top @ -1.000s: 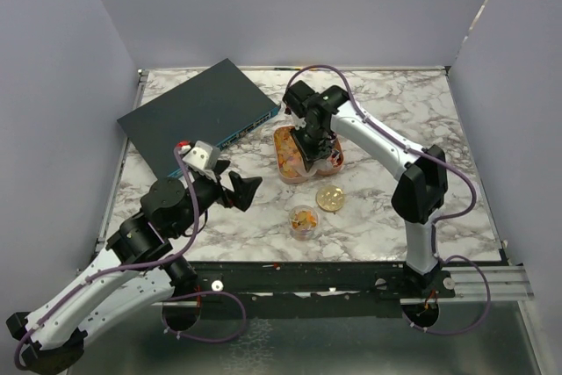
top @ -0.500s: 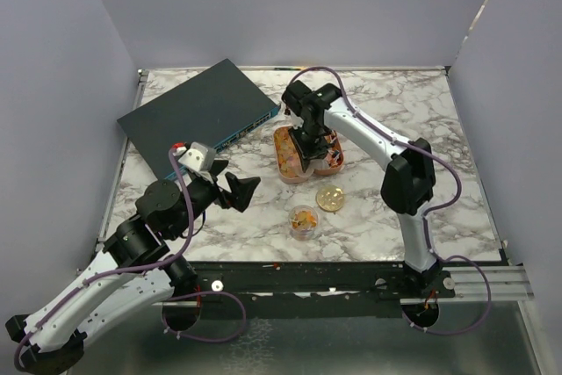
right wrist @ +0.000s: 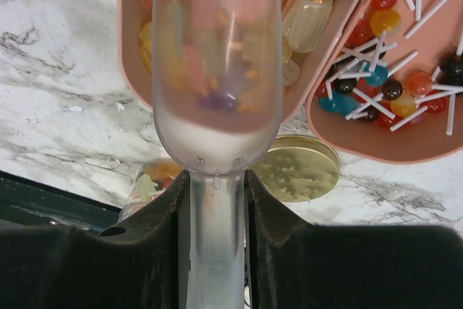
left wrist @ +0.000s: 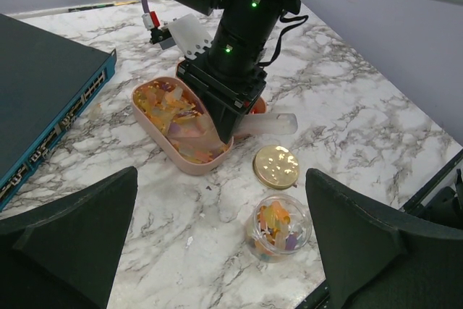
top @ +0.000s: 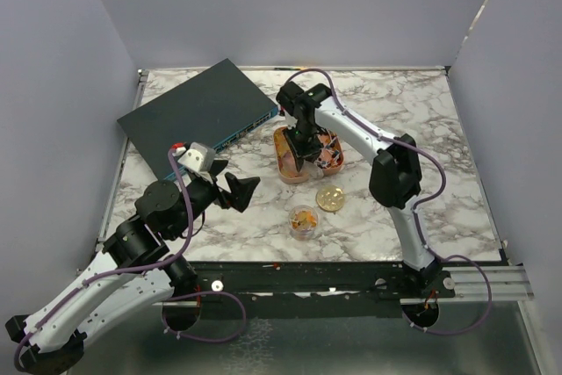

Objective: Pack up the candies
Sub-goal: Scoop the fake candies from the storage box.

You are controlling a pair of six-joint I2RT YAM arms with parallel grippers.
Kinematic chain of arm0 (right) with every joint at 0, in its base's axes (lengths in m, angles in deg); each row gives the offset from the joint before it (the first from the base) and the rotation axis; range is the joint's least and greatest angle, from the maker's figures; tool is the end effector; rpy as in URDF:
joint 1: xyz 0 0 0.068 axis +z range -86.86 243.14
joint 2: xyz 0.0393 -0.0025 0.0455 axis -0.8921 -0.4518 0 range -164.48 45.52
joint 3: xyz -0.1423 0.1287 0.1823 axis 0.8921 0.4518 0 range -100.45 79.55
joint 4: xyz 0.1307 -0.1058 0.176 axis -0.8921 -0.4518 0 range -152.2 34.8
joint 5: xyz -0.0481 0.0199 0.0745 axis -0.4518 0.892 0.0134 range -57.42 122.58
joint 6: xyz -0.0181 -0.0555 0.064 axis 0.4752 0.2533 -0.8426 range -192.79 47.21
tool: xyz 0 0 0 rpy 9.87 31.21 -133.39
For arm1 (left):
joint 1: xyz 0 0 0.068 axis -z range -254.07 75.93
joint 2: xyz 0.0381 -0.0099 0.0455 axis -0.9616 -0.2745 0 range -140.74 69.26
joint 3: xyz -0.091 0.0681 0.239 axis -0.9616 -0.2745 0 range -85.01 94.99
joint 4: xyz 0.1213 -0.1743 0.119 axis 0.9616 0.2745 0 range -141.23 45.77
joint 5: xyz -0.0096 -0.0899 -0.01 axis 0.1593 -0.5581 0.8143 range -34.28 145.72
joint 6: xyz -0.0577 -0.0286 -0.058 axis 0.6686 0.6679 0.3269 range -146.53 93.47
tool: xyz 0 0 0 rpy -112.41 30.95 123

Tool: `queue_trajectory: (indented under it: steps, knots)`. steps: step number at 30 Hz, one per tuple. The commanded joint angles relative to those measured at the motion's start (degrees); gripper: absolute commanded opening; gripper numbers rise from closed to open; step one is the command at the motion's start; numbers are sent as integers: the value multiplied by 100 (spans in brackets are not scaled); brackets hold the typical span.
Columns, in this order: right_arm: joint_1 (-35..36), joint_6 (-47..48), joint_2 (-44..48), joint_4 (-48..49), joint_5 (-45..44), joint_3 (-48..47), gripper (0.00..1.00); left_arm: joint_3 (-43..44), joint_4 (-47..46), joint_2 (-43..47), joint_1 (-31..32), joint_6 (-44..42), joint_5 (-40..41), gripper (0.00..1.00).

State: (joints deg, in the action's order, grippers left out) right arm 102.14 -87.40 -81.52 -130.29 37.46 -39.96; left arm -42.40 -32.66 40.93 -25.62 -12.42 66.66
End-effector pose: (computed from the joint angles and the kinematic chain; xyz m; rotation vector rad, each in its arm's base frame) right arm 0.3260 0.2724 0.1984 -0.6541 2.9874 0.2053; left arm 0.1089 -0.1010 0.3375 0.3534 1.6506 -0.6724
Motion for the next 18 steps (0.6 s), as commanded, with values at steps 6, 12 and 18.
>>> queue_trajectory:
  steps: [6,12,18]
  knots:
    - [-77,-59,-539,188,-15,-424,0,-55,52,-22,-19,-84,69,99]
    - [-99,-116,-582,463,-310,-275,0,-46,60,-87,-19,-95,108,99]
    - [-101,-177,-494,737,-907,53,0,-51,65,-165,-16,-108,136,99]
